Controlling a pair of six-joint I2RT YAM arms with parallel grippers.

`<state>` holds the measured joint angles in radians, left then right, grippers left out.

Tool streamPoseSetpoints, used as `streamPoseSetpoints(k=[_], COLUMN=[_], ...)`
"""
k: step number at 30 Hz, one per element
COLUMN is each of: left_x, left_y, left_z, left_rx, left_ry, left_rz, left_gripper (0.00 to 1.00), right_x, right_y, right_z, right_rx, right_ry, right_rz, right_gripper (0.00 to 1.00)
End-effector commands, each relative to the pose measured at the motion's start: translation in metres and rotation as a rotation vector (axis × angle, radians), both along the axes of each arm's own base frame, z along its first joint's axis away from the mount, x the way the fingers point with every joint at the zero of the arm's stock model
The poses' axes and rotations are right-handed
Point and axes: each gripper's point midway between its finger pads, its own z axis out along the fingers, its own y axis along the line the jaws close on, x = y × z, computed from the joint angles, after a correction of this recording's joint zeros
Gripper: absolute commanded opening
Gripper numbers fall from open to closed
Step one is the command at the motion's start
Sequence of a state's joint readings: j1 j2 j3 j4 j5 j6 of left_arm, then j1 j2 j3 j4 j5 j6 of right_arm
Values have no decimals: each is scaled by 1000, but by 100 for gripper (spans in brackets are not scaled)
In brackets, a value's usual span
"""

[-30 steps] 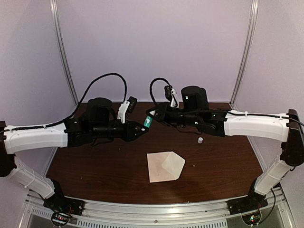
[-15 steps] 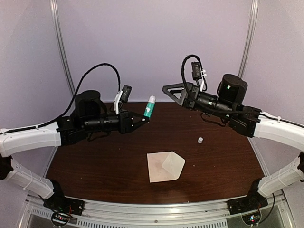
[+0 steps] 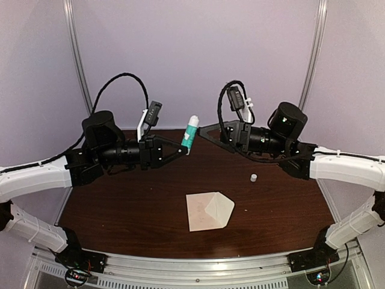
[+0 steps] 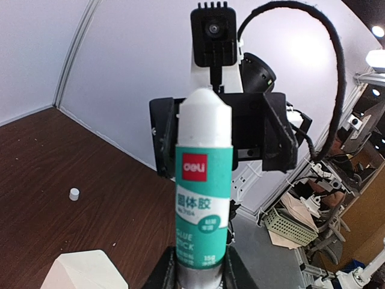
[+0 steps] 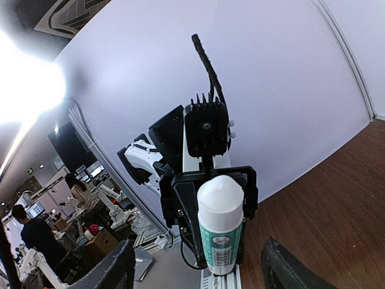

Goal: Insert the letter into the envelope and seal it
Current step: Unscrew the solid glue.

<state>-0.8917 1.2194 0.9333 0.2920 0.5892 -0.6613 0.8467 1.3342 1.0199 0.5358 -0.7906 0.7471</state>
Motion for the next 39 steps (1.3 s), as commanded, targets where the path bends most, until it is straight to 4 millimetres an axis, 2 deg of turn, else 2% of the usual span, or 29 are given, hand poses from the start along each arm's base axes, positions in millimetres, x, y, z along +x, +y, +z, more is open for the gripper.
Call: streamPoseSetpoints(k=[1,11,16,21,31,35,39], left_x=[-10,-13,-14,-15,-12,-4,16], left_y=[2,1,-2,-6,-4,-2,5], left_z=[18,18,18,17,17,11,3], left_rx=[-64,-71,-69,-71,-69,-43,19], left_ry=[-38,-24,-20,-14,-20,-15,-17], left_rz=[-52,-71,-92,-119,-88,-34,104], left_gripper=[0,0,0,0,0,0,0], right_x=[-11,-12,-11,-7,-5,6,34], right_y=[6,13,13,17,21,23,27], right_z=[22,28,33,30,23,14,-6], right_rx=[78,103,115,104,81,40,-77], right_ry=[-46,-55,-63,-60,-52,-29,22], right_rz=[87,116,109,105,109,47,-96], right_gripper=[67,50,47,42,9,5,3])
